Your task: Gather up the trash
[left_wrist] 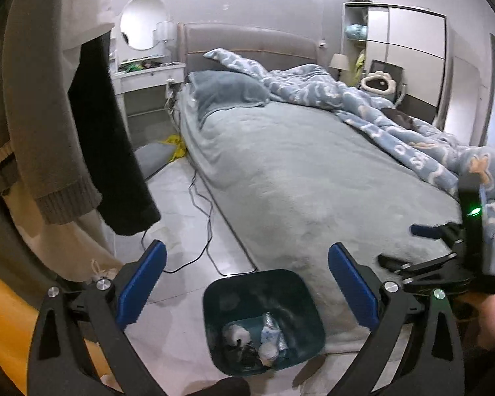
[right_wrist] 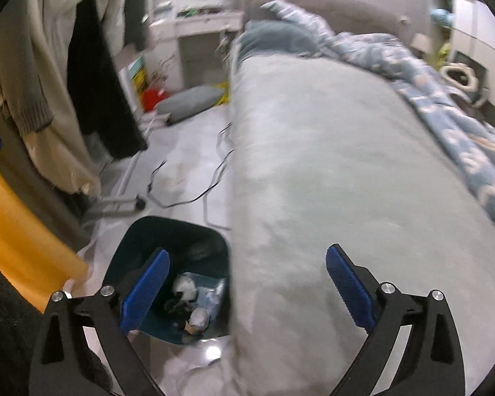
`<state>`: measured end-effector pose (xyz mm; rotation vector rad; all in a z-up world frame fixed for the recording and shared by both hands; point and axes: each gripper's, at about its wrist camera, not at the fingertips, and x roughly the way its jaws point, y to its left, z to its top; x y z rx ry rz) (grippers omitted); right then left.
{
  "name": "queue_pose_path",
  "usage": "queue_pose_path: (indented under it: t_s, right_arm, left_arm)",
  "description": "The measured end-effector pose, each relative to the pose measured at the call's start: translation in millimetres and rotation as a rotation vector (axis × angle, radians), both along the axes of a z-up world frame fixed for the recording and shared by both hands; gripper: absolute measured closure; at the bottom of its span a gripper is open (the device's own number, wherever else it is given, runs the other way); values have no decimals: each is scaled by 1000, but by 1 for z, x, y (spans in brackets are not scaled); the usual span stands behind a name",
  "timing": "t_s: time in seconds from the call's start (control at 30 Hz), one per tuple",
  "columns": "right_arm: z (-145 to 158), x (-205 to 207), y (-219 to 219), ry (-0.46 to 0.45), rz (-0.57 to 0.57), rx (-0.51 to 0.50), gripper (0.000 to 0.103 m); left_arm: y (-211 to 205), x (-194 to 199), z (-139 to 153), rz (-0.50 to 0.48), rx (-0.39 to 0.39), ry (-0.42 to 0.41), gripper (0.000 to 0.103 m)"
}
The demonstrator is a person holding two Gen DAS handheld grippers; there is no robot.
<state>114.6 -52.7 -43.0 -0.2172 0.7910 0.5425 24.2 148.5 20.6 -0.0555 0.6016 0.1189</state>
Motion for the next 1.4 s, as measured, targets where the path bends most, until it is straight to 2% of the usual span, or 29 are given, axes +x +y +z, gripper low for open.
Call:
queue_pose_path:
  t_s: [0.1, 0.23, 0.4, 0.47, 0.57, 0.67, 0.73, 0.8, 0.93, 1.13, 1.4]
  right_arm:
    - [21, -18, -32, -69, -45, 21, 3]
    - [50, -50, -74, -139, -80, 112, 3]
    - [79, -90, -129, -219, -157, 156, 3]
    - [83, -100, -143, -227, -191, 148, 3]
    - [87, -119, -168, -240, -242, 108, 3]
    - [91, -145, -189, -279, -275, 50, 3]
    - [89, -157, -197, -277, -273, 44, 3]
    - [89, -166, -206, -279, -274, 86, 3]
    - [88, -168, -214, -286, -285, 130, 3]
    - [86, -165, -210, -283, -240, 128, 3]
    - [86, -163, -207, -271, -236, 132, 3]
  left_arm:
    - [-11, -7, 1, -16, 5, -20, 3]
    - [-29, -19, 0, -29, 13, -43, 3]
    - [-42, -29, 4, -63, -34, -64, 3]
    - [-48, -34, 6, -74, -22, -72, 3]
    - [-56, -40, 6, -94, -48, -69, 3]
    - [-66, -45, 6, -81, -19, -72, 3]
    - [-71, -47, 4, -58, 14, -69, 3]
    - [-72, -48, 1, -32, 35, -60, 3]
    - [-67, -46, -5, 2, 28, -43, 3]
    - [-64, -47, -6, 2, 25, -43, 3]
    - [-71, -45, -9, -20, 38, -27, 3]
